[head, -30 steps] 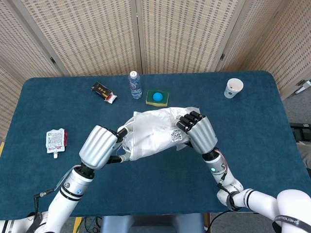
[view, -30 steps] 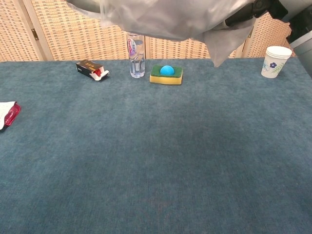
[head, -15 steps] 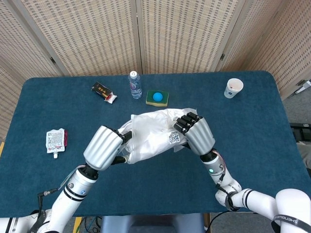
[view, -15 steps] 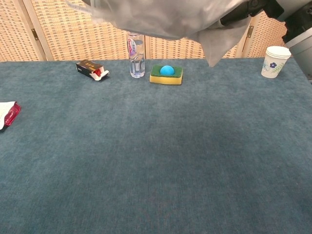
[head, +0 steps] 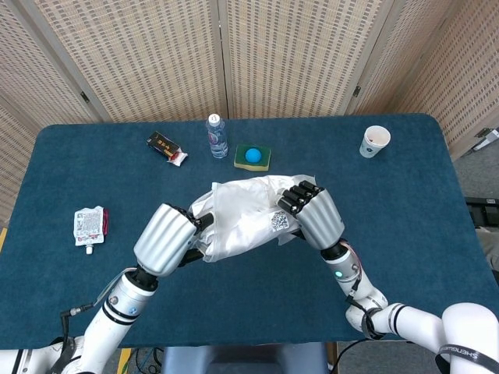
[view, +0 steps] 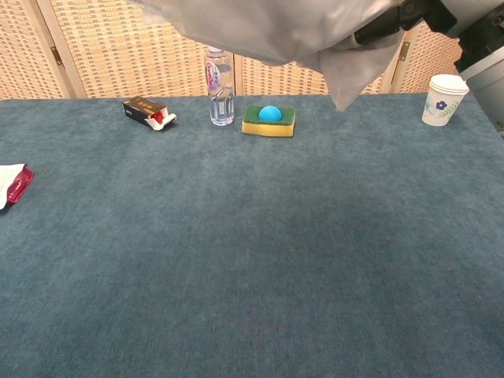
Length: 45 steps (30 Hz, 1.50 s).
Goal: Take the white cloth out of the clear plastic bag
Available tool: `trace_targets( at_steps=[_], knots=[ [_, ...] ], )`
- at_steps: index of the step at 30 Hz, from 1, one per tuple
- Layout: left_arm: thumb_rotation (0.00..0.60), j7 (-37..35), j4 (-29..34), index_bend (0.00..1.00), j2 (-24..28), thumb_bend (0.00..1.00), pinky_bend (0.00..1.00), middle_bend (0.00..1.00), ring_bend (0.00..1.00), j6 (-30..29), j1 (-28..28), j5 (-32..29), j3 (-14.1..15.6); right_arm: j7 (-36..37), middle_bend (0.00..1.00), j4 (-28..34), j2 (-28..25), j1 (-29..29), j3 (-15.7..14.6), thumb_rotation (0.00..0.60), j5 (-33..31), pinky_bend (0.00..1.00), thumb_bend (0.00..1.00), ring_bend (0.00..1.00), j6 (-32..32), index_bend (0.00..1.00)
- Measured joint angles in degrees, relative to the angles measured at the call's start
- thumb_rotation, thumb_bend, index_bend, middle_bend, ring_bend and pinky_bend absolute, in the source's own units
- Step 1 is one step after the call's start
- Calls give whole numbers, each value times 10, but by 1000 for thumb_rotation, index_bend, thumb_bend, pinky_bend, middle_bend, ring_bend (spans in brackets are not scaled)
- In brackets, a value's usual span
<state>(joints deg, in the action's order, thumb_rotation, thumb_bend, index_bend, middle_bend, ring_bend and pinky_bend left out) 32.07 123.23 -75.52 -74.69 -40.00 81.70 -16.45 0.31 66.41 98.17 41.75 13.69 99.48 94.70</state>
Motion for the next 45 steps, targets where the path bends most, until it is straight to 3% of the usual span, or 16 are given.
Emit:
trace_targets(
  at_steps=[8,27,40,45],
  knots=[
    [600,6,-14,682,-7,587,1000,1000,936,-11,7,7,8,-4,712,-4,-4,-8,-8,600,-8,724,286,680,-9,660],
    [600,-21,-30,699,8,587,1000,1000,936,-30,44,15,34,3,619,-12,-47,-59,-38,600,-32,717,216,602,-25,583],
    [600,10,-56,700,-70,587,1000,1000,936,-4,30,23,57,11,603,-20,-46,-77,-62,600,-28,709,205,586,-40,569],
    [600,24,-59,700,-88,587,1000,1000,936,6,24,27,61,9,554,-11,-51,-77,-69,600,-28,680,192,540,-59,510]
  ],
)
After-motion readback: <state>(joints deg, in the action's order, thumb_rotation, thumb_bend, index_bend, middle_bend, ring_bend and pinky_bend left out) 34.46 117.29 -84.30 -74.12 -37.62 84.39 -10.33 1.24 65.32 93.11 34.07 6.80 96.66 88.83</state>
